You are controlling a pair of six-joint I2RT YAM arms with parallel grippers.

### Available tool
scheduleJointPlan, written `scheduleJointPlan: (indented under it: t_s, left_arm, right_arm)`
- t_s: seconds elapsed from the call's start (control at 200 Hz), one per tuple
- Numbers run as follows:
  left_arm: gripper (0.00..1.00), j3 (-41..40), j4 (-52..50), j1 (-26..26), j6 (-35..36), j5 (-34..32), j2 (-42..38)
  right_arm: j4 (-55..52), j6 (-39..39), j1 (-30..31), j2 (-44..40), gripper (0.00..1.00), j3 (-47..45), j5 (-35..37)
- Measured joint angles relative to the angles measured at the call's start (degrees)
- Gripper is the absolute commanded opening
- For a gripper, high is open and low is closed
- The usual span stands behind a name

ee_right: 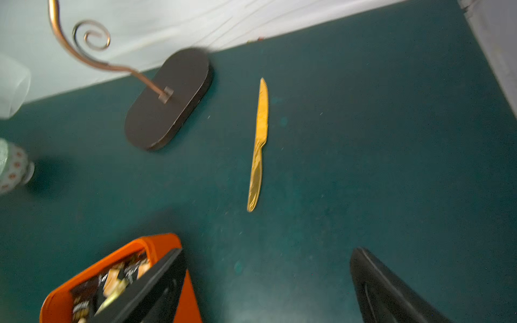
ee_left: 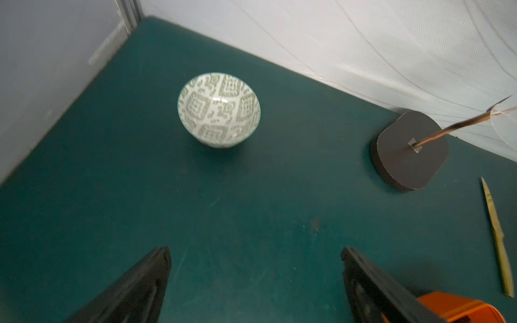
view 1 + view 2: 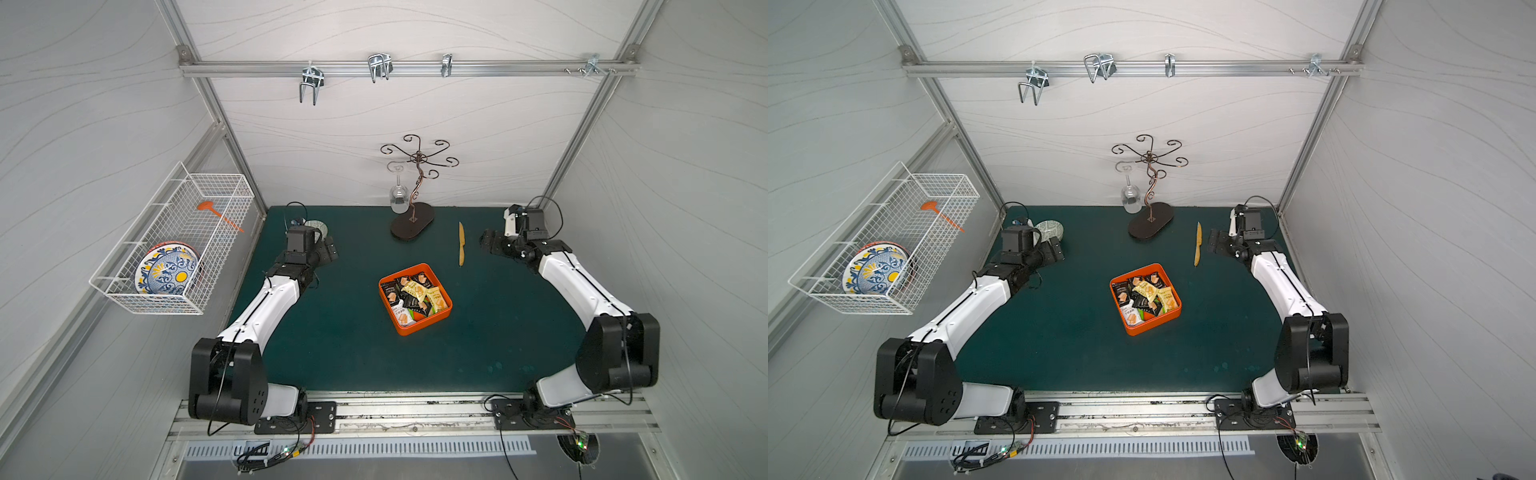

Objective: Take the cookies out of the storage box
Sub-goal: Pick up the cookie from the storage box.

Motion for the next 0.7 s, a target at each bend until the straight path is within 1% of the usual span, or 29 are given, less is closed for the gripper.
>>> scheduleJointPlan:
  t_s: [0.095, 0.17, 0.275, 0.35, 0.485, 0.52, 0.55, 0.7]
  left_arm:
    - [0.99, -0.24, -5.31, -0.66, -4.37, 2.67, -0.72]
    - [0.99, -0.68, -8.94, -0.90, -6.38, 5.62, -2.19]
    - [0.99, -0.87, -13.55, -1.03, -7.54, 9.22, -4.50]
    - [0.99, -0.87, -16.65, -1.11, -7.74, 11.17, -6.10]
    - [0.99, -2.01, -19.89, -2.29, -8.81, 13.94, -8.68]
    - [0.99, -2.54, -20.46, -2.93, -9.18, 14.73, -9.14]
    - [0.99, -3.02, -20.94, -3.41, -9.70, 15.54, -9.35]
    - [0.99, -5.01, -23.80, -4.35, -11.72, 18.53, -9.33]
  right_arm:
    - [-7.45, -0.76, 4.35, 0.00, 0.90, 2.80, -2.34]
    - [-12.66, -1.88, 7.54, 0.02, 0.86, 4.66, -4.79]
    - [-19.08, -3.63, 11.96, 0.46, 0.81, 7.58, -8.26]
    - [-22.29, -5.22, 15.17, 1.51, 0.73, 9.60, -9.90]
    - [-25.79, -9.07, 20.35, 4.74, 0.72, 12.28, -10.78]
    - [-26.47, -10.21, 21.40, 5.92, 0.69, 12.92, -10.99]
    - [-26.88, -11.13, 22.03, 6.99, 0.67, 13.40, -11.13]
    - [-27.30, -14.99, 23.39, 12.04, 0.66, 14.80, -11.10]
